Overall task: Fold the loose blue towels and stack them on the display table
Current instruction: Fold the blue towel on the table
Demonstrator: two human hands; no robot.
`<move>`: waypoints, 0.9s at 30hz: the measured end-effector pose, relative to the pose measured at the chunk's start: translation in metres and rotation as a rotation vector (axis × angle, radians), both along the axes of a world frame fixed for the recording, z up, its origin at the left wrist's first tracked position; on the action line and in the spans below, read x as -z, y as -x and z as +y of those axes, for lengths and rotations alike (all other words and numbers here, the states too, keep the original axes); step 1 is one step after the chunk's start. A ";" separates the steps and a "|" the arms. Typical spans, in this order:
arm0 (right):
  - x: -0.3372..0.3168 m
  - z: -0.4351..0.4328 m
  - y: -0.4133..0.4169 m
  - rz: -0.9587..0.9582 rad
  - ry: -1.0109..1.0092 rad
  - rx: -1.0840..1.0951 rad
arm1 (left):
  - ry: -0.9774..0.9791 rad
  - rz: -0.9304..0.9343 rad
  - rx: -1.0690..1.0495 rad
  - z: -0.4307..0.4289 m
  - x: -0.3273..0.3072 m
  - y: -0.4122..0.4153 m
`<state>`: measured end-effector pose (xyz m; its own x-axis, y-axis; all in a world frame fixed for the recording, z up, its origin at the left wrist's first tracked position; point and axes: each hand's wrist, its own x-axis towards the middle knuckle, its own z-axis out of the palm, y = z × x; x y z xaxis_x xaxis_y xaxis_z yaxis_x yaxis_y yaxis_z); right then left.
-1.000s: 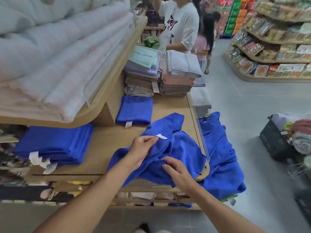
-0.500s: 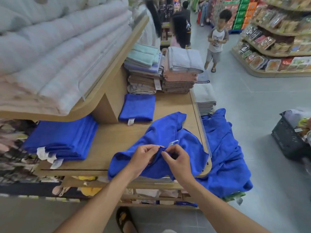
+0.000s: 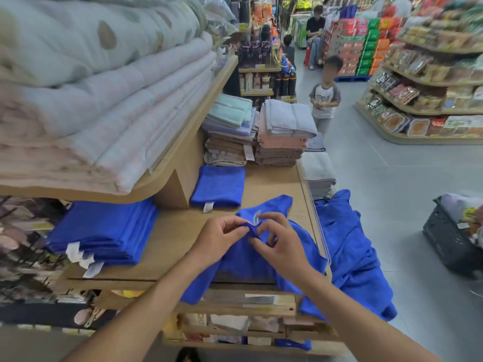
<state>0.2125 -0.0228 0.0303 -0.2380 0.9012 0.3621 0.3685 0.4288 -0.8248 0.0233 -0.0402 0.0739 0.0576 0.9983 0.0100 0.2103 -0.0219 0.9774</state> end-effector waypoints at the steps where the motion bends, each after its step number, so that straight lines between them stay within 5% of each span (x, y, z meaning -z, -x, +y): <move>1: -0.017 0.009 0.000 -0.041 -0.043 -0.011 | -0.044 0.026 0.004 0.005 -0.015 0.004; 6: -0.110 0.048 0.001 -0.163 -0.210 -0.125 | -0.216 0.088 -0.018 0.028 -0.108 0.014; 13: -0.200 0.071 -0.030 -0.232 -0.125 -0.276 | -0.371 0.054 -0.141 0.042 -0.208 -0.003; 27: -0.206 0.070 -0.124 -0.551 -0.089 0.003 | -0.499 0.024 -0.284 0.044 -0.282 -0.001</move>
